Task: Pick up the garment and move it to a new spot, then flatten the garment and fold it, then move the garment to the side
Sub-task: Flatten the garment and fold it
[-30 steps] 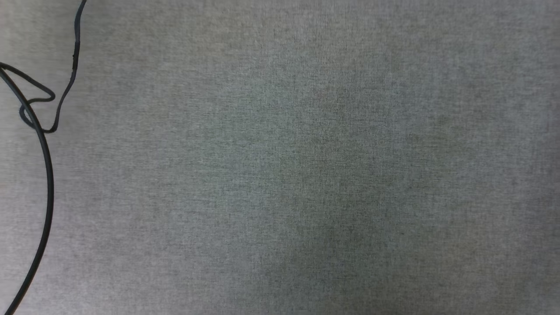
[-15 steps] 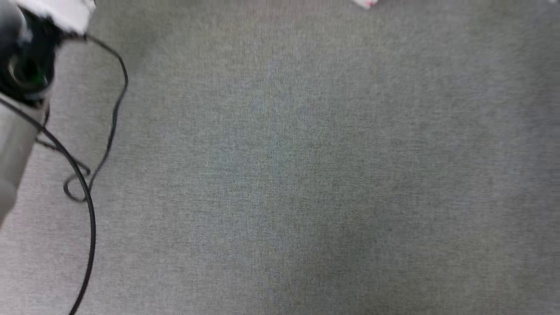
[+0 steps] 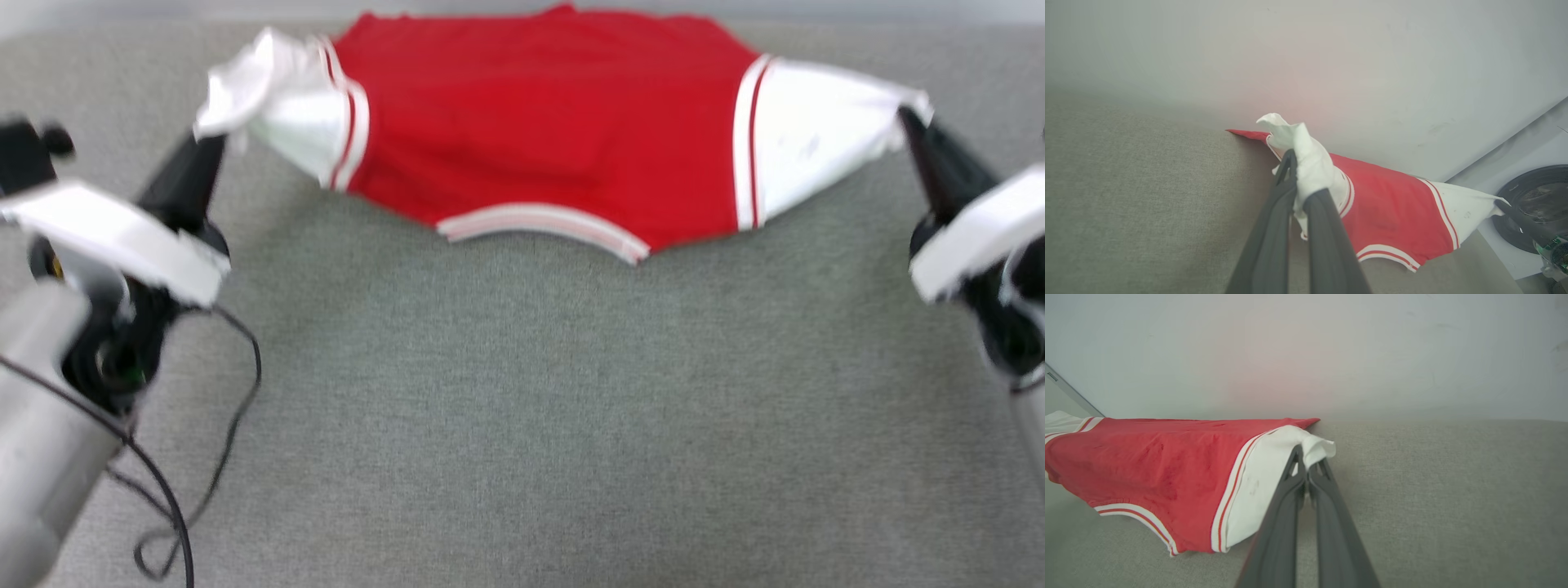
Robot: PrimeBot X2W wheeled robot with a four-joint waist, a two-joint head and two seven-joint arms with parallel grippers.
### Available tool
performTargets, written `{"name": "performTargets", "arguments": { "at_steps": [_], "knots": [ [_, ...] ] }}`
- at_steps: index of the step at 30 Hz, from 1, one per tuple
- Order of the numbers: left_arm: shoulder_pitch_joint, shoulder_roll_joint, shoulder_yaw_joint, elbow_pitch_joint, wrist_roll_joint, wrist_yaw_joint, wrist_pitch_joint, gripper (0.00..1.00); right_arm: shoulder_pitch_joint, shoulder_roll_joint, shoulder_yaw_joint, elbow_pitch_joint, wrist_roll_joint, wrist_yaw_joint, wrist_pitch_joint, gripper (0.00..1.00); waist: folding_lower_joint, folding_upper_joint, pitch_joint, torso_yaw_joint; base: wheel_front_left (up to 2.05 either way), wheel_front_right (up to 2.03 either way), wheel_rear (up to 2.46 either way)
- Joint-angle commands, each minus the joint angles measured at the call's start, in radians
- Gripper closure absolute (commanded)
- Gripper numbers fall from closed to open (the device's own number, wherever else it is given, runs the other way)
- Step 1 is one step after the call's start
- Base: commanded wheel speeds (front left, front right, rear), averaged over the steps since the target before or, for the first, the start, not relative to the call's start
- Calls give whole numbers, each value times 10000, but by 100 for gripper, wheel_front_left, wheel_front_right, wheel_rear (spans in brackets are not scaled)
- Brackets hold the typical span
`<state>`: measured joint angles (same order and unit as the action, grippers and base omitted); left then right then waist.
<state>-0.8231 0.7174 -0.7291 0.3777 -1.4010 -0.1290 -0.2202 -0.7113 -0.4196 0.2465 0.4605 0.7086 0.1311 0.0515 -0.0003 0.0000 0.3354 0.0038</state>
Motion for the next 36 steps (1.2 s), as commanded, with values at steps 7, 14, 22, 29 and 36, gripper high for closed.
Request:
{"name": "performTargets", "arguments": {
  "at_steps": [7,14,22,29,36],
  "knots": [
    [2406,211,281,-648,-192,68,-398,100,2519,-256,-10,-1035,372,-9,-75,100,3,0,-1575,-150,0,0,0],
    [5378,359,1304,-1632,-275,452,-466,100,5556,-176,-714,-2064,441,-9,344,100,3,0,-2561,-227,0,0,0],
    [8238,83,2687,-2405,-45,820,-471,100,8083,-89,-1416,-3111,141,-10,1271,100,3,0,-3074,-350,0,0,0],
    [9856,-259,3132,-2515,189,904,-473,100,9701,163,-2010,-3294,-40,-12,1959,100,3,0,-3159,-291,0,0,0],
    [10194,-563,3193,-2186,496,824,-473,100,10259,374,-2121,-2937,-276,-12,1963,100,3,0,-3192,-155,0,0,0]
  ]
}}
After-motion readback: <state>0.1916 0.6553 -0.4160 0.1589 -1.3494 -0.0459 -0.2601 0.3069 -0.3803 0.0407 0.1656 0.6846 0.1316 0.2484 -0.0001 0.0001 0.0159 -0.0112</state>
